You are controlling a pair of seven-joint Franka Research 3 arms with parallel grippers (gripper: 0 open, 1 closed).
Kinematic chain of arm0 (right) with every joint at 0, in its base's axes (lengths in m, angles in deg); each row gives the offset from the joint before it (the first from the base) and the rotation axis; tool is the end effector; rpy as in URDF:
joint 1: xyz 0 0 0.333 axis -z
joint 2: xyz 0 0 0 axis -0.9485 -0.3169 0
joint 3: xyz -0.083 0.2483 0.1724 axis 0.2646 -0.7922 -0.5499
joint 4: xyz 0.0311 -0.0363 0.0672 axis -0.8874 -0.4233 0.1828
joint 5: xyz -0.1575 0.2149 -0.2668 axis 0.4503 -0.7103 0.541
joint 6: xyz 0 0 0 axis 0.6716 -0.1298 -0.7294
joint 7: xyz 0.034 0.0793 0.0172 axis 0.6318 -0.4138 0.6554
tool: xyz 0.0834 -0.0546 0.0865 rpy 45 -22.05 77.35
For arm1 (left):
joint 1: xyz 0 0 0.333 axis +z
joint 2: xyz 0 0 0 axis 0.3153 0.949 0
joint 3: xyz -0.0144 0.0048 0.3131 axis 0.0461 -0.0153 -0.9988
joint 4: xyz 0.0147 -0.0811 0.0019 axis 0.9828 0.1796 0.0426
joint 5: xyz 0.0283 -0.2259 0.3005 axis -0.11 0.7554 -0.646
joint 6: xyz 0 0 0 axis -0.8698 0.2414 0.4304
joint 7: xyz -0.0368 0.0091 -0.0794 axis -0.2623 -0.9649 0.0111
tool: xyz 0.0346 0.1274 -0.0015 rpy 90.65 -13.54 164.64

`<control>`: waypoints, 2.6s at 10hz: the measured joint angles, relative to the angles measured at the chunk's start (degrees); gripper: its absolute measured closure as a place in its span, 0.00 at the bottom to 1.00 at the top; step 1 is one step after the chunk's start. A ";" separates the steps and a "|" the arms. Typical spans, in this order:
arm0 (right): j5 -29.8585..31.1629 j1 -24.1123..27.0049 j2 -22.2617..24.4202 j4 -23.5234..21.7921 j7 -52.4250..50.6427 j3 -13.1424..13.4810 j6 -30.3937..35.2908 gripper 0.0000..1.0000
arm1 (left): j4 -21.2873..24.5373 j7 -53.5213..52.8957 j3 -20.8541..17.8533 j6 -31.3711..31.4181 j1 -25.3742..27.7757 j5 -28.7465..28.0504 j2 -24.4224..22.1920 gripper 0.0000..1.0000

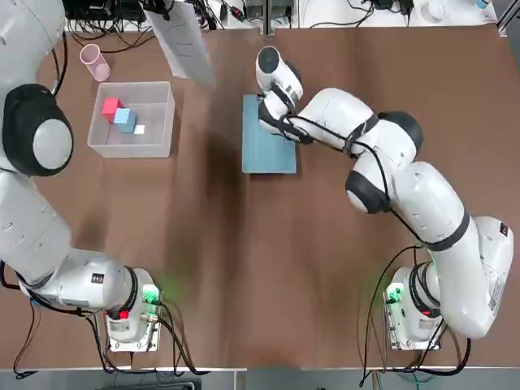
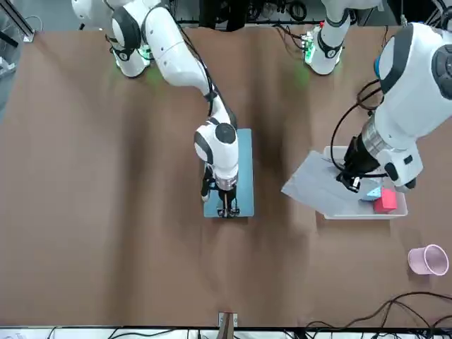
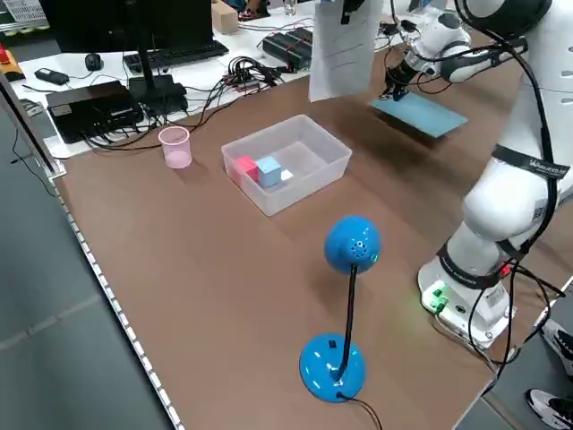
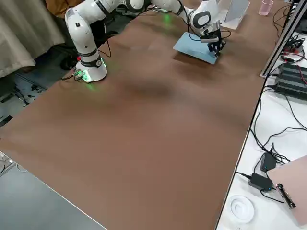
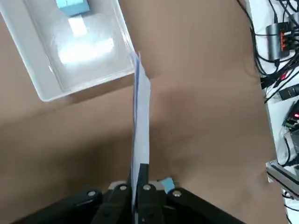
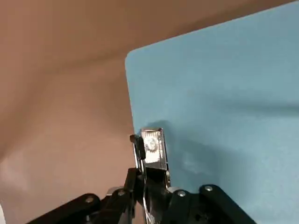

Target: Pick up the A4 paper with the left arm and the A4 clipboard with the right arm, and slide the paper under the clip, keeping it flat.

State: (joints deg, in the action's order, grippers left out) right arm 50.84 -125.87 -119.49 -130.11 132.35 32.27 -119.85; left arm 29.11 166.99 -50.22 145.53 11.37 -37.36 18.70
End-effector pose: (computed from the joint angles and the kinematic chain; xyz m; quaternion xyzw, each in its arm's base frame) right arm 0.5910 0.5234 0.1790 -0.6449 0.7315 -0.1541 0.1587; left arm 0.6099 -0.1835 0.5329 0.8110 0.5830 0.0025 0.0497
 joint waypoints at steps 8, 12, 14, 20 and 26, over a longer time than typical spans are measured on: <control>0.41 -0.36 -3.15 1.77 3.55 0.33 -2.08 0.96 | 0.04 4.42 0.28 1.28 -2.26 0.01 1.04 0.99; 0.44 -0.41 -3.34 1.79 3.52 0.34 -3.44 0.53 | 0.06 4.43 0.32 1.28 -3.14 0.01 1.22 0.99; 0.45 -0.38 -3.34 1.83 3.52 0.62 -3.44 0.23 | 0.08 4.74 0.33 1.28 -4.20 0.01 1.45 0.99; 0.44 0.07 -3.30 3.16 3.21 0.87 -1.96 0.00 | 0.07 6.05 0.18 1.29 -4.15 0.01 1.49 0.99; 0.42 8.62 1.22 4.57 -11.27 -10.87 8.39 0.00 | 0.08 6.27 0.18 1.29 -4.27 0.01 1.55 0.99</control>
State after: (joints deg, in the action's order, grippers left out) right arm 51.27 -117.24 -118.27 -125.53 121.08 21.41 -111.46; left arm 29.20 173.27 -50.04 146.82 7.10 -37.34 20.25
